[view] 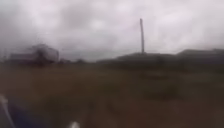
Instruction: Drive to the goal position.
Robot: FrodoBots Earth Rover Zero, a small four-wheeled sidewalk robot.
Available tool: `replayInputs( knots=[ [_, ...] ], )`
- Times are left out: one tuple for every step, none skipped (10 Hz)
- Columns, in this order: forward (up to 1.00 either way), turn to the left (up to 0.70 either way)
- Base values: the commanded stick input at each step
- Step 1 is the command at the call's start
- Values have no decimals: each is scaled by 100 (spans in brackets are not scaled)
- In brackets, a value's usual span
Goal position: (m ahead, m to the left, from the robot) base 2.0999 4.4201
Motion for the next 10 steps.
replayInputs(
  knots=[
    [70,16],
    [70,30],
    [70,35],
    [70,35],
    [70,35],
    [70,35],
    [70,35],
    [70,35],
    [70,35],
    [70,35]
  ],
)
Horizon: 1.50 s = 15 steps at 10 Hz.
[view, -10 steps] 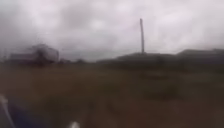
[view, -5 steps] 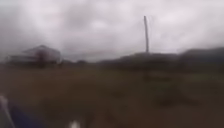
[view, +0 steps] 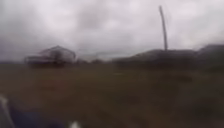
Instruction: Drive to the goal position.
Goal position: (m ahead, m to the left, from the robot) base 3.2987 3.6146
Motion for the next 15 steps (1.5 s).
replayInputs(
  knots=[
    [70,35],
    [70,35],
    [70,9],
    [70,0],
    [70,0],
    [70,0],
    [70,0],
    [70,0],
    [70,0],
    [70,0],
    [70,0],
    [70,0],
    [70,0],
    [70,0],
    [70,0]
  ],
)
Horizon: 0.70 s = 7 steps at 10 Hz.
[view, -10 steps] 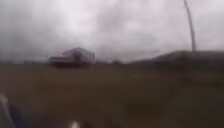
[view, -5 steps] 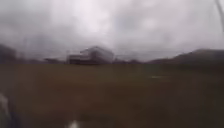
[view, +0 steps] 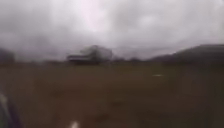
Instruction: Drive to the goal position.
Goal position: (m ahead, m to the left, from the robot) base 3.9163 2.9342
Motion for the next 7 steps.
replayInputs(
  knots=[
    [70,0],
    [70,0],
    [70,0],
    [70,0],
    [70,0],
    [70,0],
    [70,0]
  ],
)
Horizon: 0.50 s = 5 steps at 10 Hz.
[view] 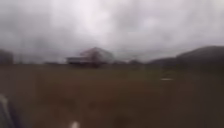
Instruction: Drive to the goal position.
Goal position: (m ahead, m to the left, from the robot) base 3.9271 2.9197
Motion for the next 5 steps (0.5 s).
replayInputs(
  knots=[
    [70,0],
    [70,0],
    [70,0],
    [70,0],
    [70,0]
  ],
)
